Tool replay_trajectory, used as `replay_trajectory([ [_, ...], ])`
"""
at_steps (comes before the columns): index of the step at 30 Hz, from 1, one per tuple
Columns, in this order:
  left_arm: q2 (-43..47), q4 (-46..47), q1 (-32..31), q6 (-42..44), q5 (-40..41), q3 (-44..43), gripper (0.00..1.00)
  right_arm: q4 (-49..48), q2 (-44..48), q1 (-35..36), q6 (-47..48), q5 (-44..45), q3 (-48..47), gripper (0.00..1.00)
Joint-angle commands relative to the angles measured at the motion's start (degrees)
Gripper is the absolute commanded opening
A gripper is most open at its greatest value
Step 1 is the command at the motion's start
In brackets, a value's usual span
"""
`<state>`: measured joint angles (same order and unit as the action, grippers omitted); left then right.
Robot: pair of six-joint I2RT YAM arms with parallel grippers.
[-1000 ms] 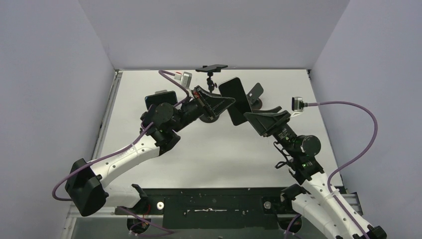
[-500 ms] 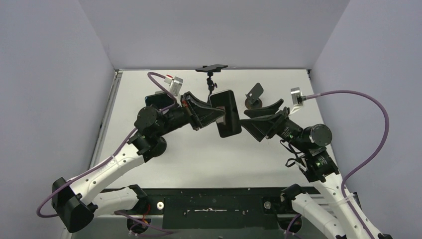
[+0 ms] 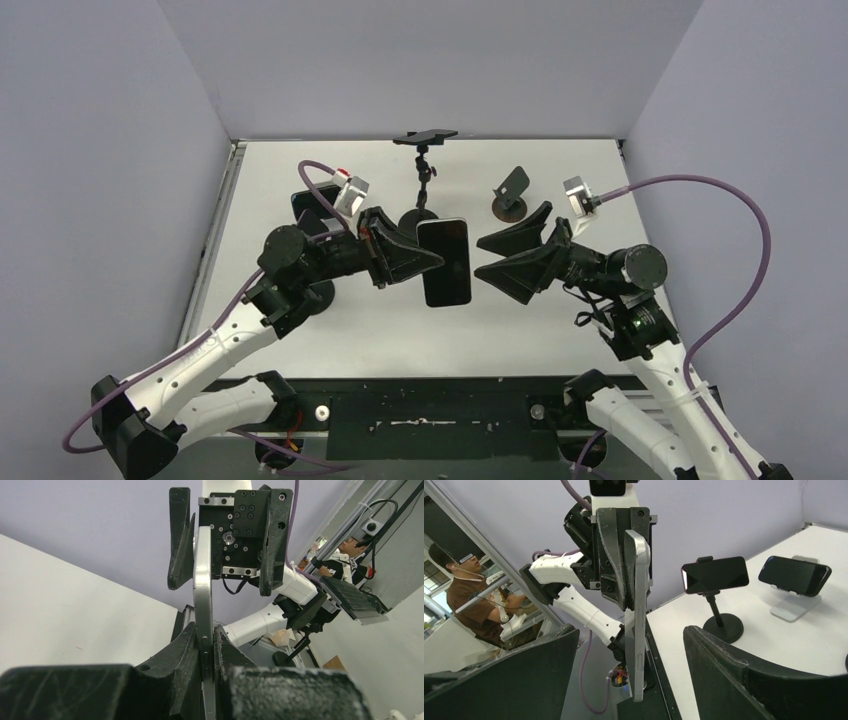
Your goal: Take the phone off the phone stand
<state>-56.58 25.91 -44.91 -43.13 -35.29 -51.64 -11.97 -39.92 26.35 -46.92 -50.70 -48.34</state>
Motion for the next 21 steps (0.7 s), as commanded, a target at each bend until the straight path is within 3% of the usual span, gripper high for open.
replay_trajectory([
  [1,-0.2,7.3,0.3,-3.9,-1.3,1.7,0.00,-3.2,-1.0,0.5,-0.9,-2.8,1.6,0.77],
  [7,0.1,7.0,0.3,-3.9,-1.3,2.5,0.00,-9.8,-2.0,0.6,-5.6,-3.8,5.0,0.73],
  [12,0.2,7.0,0.3,-3.8,-1.2,2.7,0.00,-16.6,-2.6,1.7,-9.2,-3.4,8.0,0.63],
  [16,0.2,8.1,0.3,-4.2,-0.8,2.8,0.00,-18.2,-3.4,3.7,-9.7,-3.0,8.9,0.52],
  [21,-0.2,9.5,0.4,-4.7,-0.5,2.8,0.00,-18.3,-4.9,8.1,-8.2,-1.9,9.0,0.48],
])
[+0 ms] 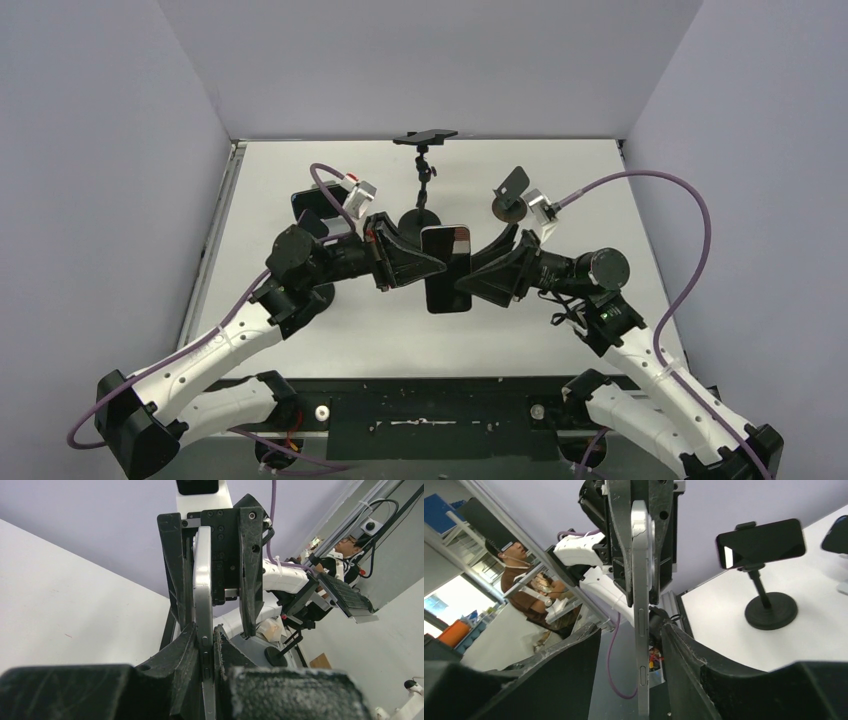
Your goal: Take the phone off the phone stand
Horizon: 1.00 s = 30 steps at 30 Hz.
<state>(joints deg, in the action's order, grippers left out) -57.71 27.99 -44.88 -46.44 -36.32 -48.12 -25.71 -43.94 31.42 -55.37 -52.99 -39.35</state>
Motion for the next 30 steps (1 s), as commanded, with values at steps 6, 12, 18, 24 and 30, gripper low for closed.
replay_trajectory([
  [6,1.4,8.2,0.3,-1.5,0.3,-0.6,0.00,-2.6,-1.7,6.9,3.4,3.1,0.1,0.40],
  [12,2.5,6.9,0.3,-0.4,0.5,0.0,0.00,-3.1,-1.4,7.1,3.8,4.3,0.7,0.33],
  [18,3.3,5.8,0.4,0.6,1.0,0.9,0.00,-4.0,-1.5,7.1,3.4,4.6,0.9,0.38],
  [24,3.6,7.1,0.3,-0.4,-0.2,1.2,0.00,-7.1,-1.1,7.1,1.9,4.7,2.2,0.39],
  [30,3.9,9.3,0.4,-2.2,-0.7,1.8,0.00,-11.6,-1.2,7.2,-0.3,4.1,3.7,0.31],
])
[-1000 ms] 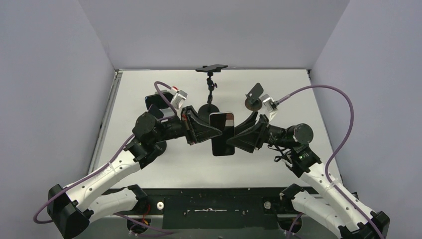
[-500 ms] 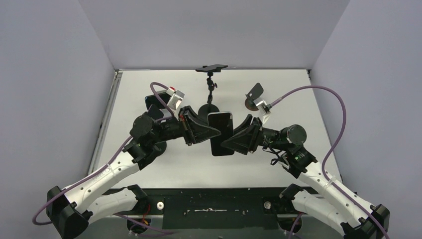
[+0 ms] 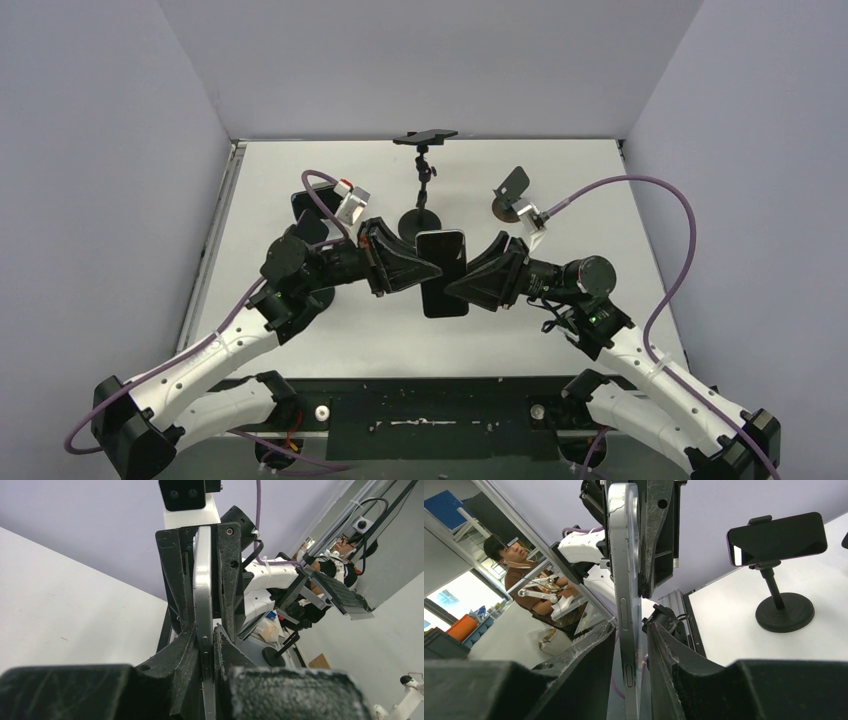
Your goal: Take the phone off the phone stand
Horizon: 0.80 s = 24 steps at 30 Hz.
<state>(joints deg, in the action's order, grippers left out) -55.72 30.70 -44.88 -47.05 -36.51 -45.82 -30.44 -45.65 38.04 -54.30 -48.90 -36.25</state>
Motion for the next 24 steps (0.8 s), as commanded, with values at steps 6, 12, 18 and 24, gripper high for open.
replay_trajectory([
  [6,2.1,6.1,0.4,-1.3,-0.5,-0.3,0.00,-8.9,0.3,0.5,-2.6,-0.1,1.1,0.22],
  [12,2.1,5.0,0.3,-0.4,0.3,-0.5,0.03,-10.3,0.2,0.6,-3.3,-0.2,1.5,0.04],
  [18,2.7,3.9,0.4,1.1,0.6,-0.4,0.57,-9.3,0.6,0.6,-2.4,0.3,1.3,0.02],
  [24,8.4,-8.6,0.4,9.4,12.6,-0.4,0.97,0.7,2.2,0.6,4.1,6.9,-0.4,0.01],
])
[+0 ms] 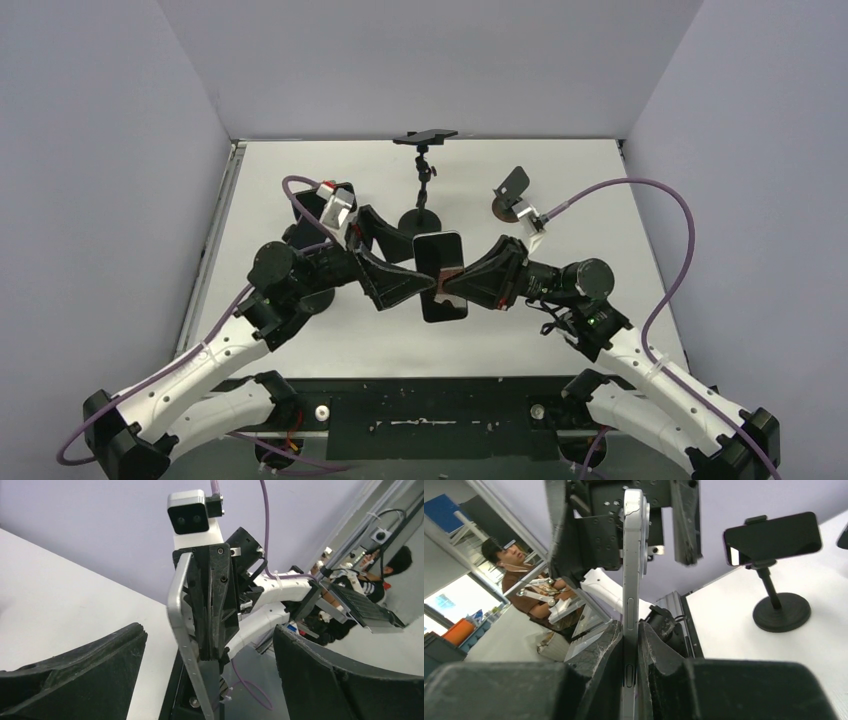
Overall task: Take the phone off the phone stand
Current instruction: Remove the phone from the phone stand, then place the phone at the center of the board.
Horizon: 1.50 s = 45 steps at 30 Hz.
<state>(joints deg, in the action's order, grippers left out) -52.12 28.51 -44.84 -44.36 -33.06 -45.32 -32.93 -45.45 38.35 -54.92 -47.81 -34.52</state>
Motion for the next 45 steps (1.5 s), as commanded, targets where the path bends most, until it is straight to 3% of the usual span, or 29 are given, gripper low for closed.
replay_trajectory([
  [1,6.3,-8.9,0.4,8.4,12.4,-0.6,0.97,6.2,2.2,0.3,6.5,7.8,-2.7,0.01],
  [8,15.1,-21.8,0.3,25.8,32.2,0.4,0.97,27.3,-4.6,0.2,12.6,23.0,-5.6,0.00],
  [14,21.0,-22.2,0.3,36.6,42.9,4.6,0.97,20.4,-13.4,0.0,8.8,22.4,-0.2,0.00],
  [19,25.4,-22.0,0.3,38.4,50.3,10.1,0.97,14.4,-21.8,-0.1,5.3,23.3,1.4,0.00],
  [23,28.3,-20.2,0.3,39.1,50.3,13.9,0.97,8.1,-28.7,0.2,1.3,25.6,2.7,0.00],
  [31,27.9,-21.0,0.4,39.3,48.0,13.4,0.97,-3.1,-42.2,0.4,-3.9,28.6,2.8,0.00],
  [45,28.1,-21.3,0.6,39.3,47.3,13.6,0.97,-9.2,-53.3,0.3,-7.9,27.3,0.3,0.05],
])
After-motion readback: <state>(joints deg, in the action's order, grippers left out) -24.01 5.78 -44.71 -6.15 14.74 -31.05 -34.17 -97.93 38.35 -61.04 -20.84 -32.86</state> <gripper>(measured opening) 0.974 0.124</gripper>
